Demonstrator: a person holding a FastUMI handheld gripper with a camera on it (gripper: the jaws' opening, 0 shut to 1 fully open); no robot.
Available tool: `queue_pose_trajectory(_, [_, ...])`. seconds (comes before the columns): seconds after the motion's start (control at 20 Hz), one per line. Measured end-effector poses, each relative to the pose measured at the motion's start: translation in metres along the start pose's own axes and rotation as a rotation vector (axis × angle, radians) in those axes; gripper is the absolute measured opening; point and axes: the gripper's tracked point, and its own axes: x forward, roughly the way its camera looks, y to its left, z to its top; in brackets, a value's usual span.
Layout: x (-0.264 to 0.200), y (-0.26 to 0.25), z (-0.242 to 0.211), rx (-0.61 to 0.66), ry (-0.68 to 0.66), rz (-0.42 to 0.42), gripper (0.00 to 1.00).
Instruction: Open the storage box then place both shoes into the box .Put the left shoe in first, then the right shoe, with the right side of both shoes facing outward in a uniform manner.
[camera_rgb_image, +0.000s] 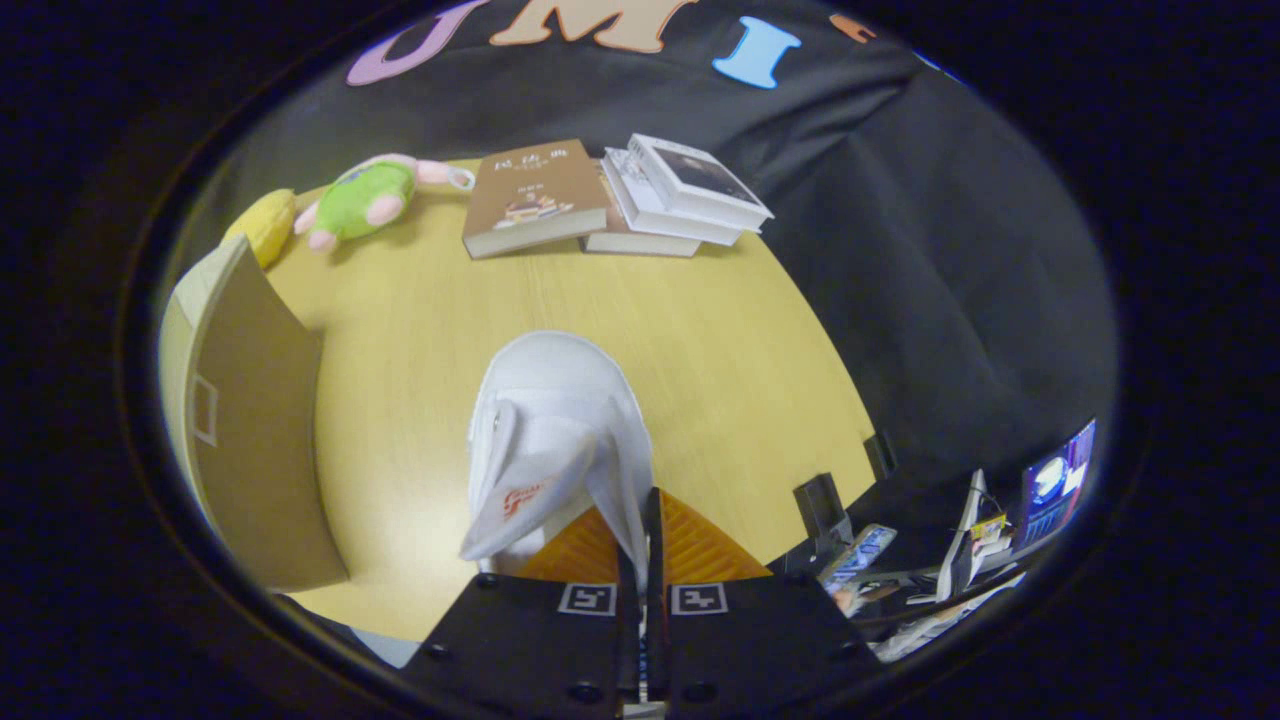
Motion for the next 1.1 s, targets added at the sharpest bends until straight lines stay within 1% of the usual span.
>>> queue_pose_trajectory(0.1, [-0.04,-0.001,0.025,0.01,-0.074,-0.003,0.06])
queue_pose_trajectory(0.15, [-0.059,0.004,0.037,0.017,-0.115,0.009,0.06])
queue_pose_trajectory(0.25, [-0.095,0.023,0.059,0.033,-0.194,0.065,0.06])
queue_pose_trajectory(0.4, [-0.139,0.064,0.082,0.036,-0.29,0.157,0.06])
queue_pose_trajectory(0.5, [-0.161,0.102,0.089,0.002,-0.334,0.218,0.06])
queue_pose_trajectory(0.65, [-0.182,0.165,0.088,-0.046,-0.345,0.306,0.06])
queue_pose_trajectory(0.8, [-0.181,0.222,0.087,-0.054,-0.331,0.384,0.06])
queue_pose_trajectory(0.9, [-0.171,0.251,0.087,-0.048,-0.307,0.417,0.06])
queue_pose_trajectory(1.0, [-0.152,0.269,0.085,-0.042,-0.279,0.404,0.06])
queue_pose_trajectory(1.1, [-0.125,0.279,0.078,-0.073,-0.239,0.374,0.06])
